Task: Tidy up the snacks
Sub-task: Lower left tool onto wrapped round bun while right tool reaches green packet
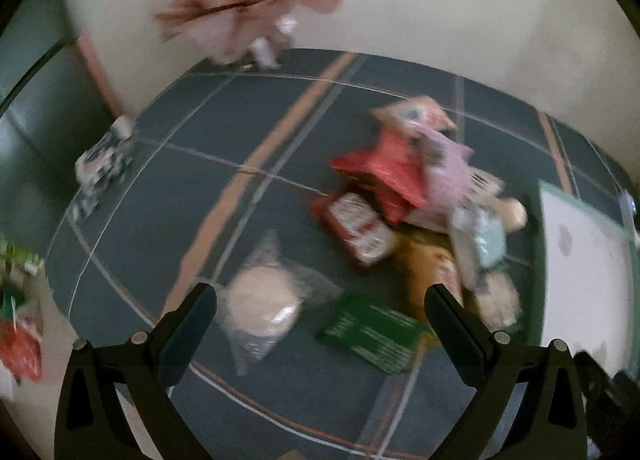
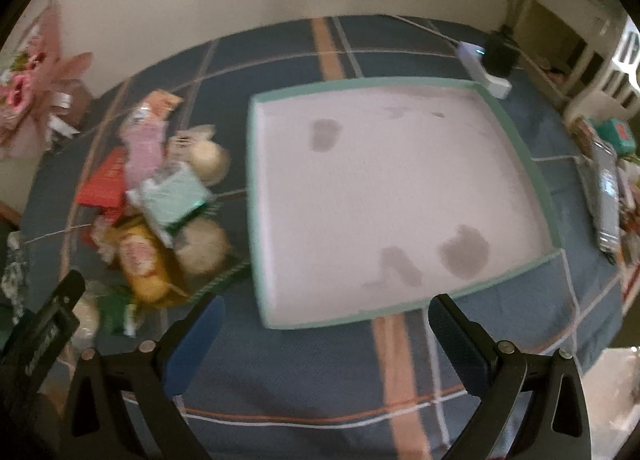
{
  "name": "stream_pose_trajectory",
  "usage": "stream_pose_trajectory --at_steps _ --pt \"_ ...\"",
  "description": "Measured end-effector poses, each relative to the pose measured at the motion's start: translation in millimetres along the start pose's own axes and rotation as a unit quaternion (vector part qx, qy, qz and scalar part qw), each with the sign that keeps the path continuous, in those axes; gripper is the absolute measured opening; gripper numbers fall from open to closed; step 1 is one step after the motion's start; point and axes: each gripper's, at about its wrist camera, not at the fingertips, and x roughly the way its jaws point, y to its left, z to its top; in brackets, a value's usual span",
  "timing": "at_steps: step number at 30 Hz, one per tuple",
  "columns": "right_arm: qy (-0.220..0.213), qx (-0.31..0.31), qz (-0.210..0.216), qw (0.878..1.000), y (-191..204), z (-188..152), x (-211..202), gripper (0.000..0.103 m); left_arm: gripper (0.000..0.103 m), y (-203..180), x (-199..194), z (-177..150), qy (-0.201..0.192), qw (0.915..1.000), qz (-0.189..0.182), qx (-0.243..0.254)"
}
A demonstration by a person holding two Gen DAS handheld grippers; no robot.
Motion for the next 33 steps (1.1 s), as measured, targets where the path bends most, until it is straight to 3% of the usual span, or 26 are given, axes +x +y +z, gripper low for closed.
stream_pose_trajectory --at_steps 5,11,16,21,27,33 --pt "-0.049 -0.021 0.039 0.998 31.8 0.1 1.7 0.103 0.103 25.7 12.8 2.2 0.01 0.9993 0.015 -0.034" --pt "-0.001 -0.057 0.095 0.994 76.1 -1.4 16.7 0.103 0.103 43.9 31.9 2.5 0.039 0.997 0.02 -0.063" --pt "0.007 -0.1 0.094 0.99 105.6 -7.6 27.6 0.103 0.103 55.2 48.1 -1.0 0.075 0.9932 0.025 -0.085" --pt "0.02 -0.114 0.125 0.985 121.4 -12.9 28.7 0.099 0.103 70.0 61.9 -3.5 0.103 0.9868 0.029 -0.121" --pt "0.047 -0.104 0.153 0.982 130.2 -18.5 35.7 0.081 0.103 82.2 69.1 -2.8 0.112 0.9825 0.026 -0.146" --pt "0.071 -0.102 0.165 0.978 140.4 -25.6 47.7 0.057 0.103 85.1 70.7 -4.3 0.117 0.9807 0.016 -0.156"
